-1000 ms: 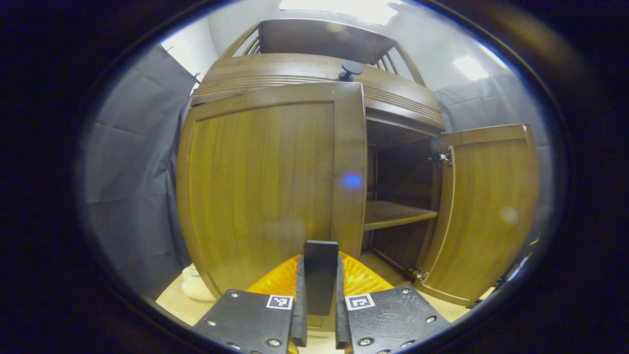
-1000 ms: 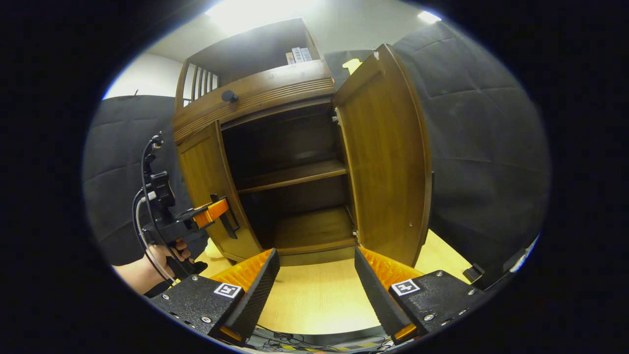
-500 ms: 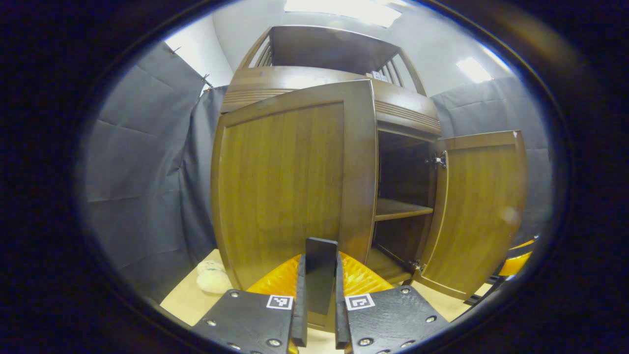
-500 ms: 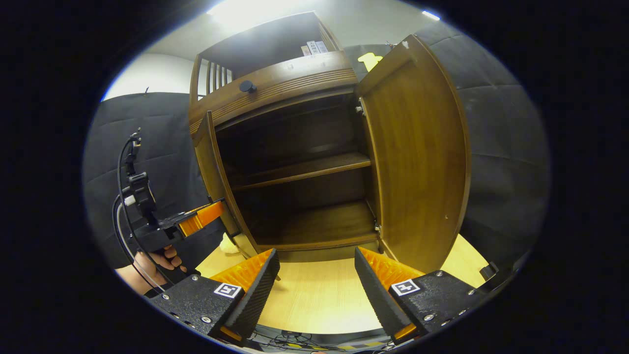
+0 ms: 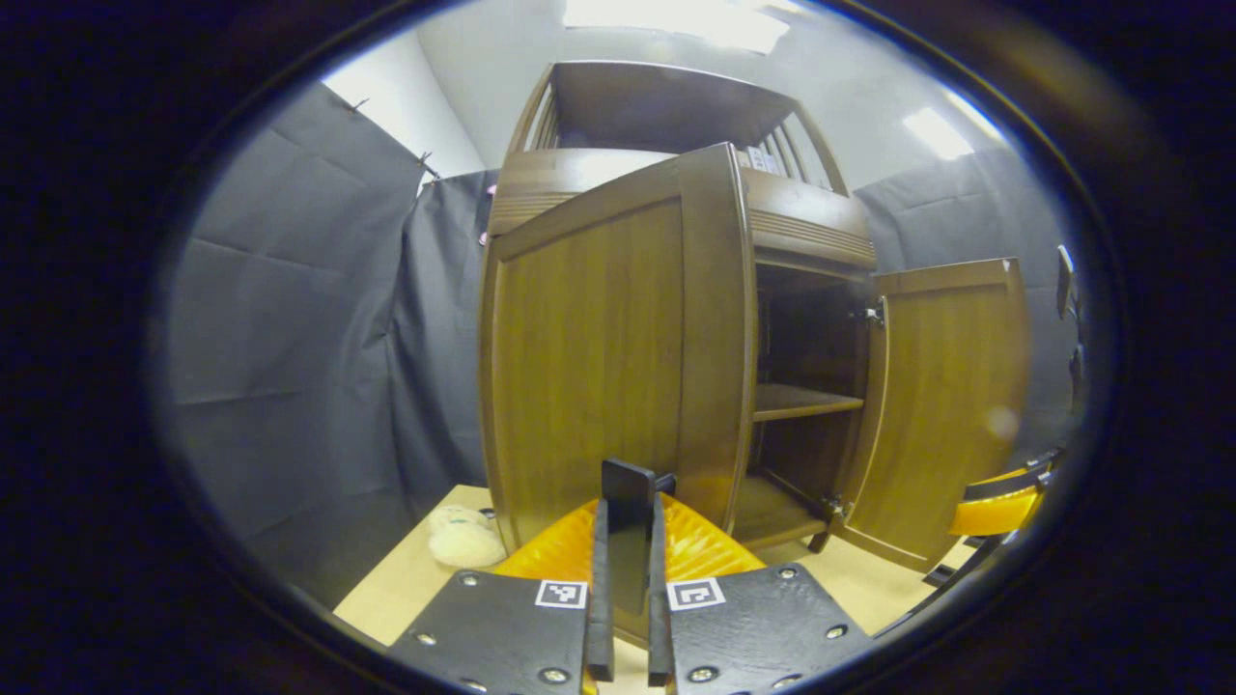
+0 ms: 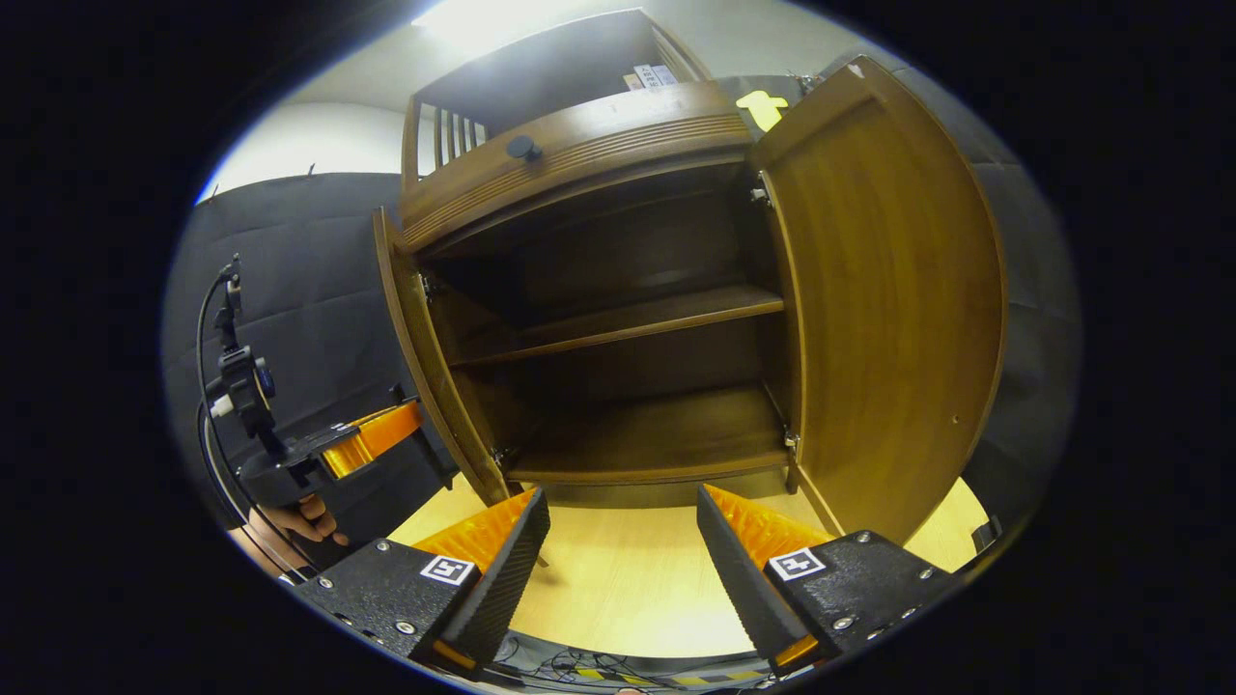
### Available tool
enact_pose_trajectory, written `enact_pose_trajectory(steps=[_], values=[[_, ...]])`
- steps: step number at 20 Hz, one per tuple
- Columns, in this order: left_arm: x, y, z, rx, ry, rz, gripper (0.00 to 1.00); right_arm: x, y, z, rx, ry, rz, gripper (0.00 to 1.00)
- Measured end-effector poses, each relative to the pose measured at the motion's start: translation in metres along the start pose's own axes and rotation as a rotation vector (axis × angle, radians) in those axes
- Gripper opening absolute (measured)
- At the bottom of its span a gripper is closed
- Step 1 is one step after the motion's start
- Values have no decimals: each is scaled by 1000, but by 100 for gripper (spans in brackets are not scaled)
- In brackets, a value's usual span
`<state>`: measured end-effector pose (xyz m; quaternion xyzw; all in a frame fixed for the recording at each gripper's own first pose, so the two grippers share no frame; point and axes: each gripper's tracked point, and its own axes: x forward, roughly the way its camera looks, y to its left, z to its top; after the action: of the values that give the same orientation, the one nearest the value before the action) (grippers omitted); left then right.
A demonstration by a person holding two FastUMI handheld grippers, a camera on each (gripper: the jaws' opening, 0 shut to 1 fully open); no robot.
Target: Open the right door of the double-door shoe cabinet with the right hand, and open the left door with the left hand.
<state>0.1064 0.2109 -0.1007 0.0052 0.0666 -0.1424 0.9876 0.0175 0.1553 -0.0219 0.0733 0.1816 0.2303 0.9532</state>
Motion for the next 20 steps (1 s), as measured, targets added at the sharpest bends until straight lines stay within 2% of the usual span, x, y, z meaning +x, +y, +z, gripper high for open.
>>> enact_pose_trajectory(steps=[1, 2, 6, 7, 8, 11, 12, 13, 14, 17, 20], values=[[-9, 7, 1, 4, -6, 4, 8, 1, 2, -1, -2, 3, 9, 92], [-19, 12, 2, 8, -12, 8, 16, 3, 4, -2, -6, 7, 18, 92], [-36, 36, 0, 2, -27, 36, 15, 15, 23, -3, -16, 16, 53, 92], [-40, 46, -1, 0, -24, 53, 7, 18, 27, -2, -20, 18, 59, 92], [-45, 57, -2, -1, -23, 71, 14, 19, 27, -3, -23, 19, 65, 92], [-54, 105, 3, 7, -28, 139, 14, 23, 34, -4, -30, 24, 80, 92], [-76, 120, 7, 14, -31, 158, 10, 25, 36, -4, -34, 28, 84, 92], [-67, 139, 3, 15, -29, 163, 6, 26, 37, -3, -37, 29, 86, 95], [-67, 153, 3, 17, -31, 161, 2, 27, 39, -2, -40, 28, 88, 92], [-78, 186, 4, 17, -52, 101, 0, 33, 37, 2, -50, 25, 82, 92], [-88, 232, 1, -1, -53, 89, 2, 38, 32, 8, -59, 25, 66, 95]])
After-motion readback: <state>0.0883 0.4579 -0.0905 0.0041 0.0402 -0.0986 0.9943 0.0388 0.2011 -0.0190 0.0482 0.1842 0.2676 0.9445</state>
